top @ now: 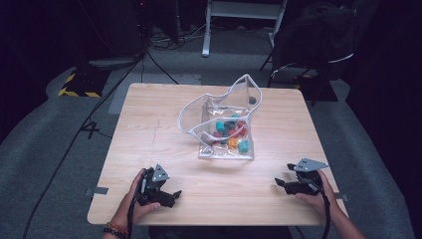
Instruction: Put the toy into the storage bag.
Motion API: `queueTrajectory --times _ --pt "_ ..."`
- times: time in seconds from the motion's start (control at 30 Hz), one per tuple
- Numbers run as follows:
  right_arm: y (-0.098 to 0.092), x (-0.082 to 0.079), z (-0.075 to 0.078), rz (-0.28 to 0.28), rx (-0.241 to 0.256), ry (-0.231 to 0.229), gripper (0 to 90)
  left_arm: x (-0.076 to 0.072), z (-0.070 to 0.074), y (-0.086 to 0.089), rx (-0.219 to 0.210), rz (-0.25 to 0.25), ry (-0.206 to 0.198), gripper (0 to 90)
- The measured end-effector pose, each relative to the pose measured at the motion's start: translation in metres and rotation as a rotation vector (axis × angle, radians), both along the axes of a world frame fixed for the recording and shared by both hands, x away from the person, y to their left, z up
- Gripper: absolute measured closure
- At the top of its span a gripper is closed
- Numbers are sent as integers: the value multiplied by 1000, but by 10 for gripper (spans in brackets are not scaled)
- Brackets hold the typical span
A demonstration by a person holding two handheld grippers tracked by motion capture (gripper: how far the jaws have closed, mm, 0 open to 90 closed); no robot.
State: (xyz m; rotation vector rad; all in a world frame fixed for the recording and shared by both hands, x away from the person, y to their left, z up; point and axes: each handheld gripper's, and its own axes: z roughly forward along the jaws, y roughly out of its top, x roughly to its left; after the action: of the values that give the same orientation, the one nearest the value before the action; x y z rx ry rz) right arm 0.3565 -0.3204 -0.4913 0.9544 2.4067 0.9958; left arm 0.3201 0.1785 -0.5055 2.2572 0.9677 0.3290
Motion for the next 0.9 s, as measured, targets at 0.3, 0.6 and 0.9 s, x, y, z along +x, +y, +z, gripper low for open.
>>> queueTrajectory --times 0.3,0.6,0.9 --pt "-14 -8 -13 -43 62 31 206 0 0 0 2 -1 0 3" --pt "-15 -9 -13 -58 59 29 187 0 0 0 0 0 0 3" --pt "-16 -9 -13 -55 62 33 184 -1 0 0 2 2 -3 5"
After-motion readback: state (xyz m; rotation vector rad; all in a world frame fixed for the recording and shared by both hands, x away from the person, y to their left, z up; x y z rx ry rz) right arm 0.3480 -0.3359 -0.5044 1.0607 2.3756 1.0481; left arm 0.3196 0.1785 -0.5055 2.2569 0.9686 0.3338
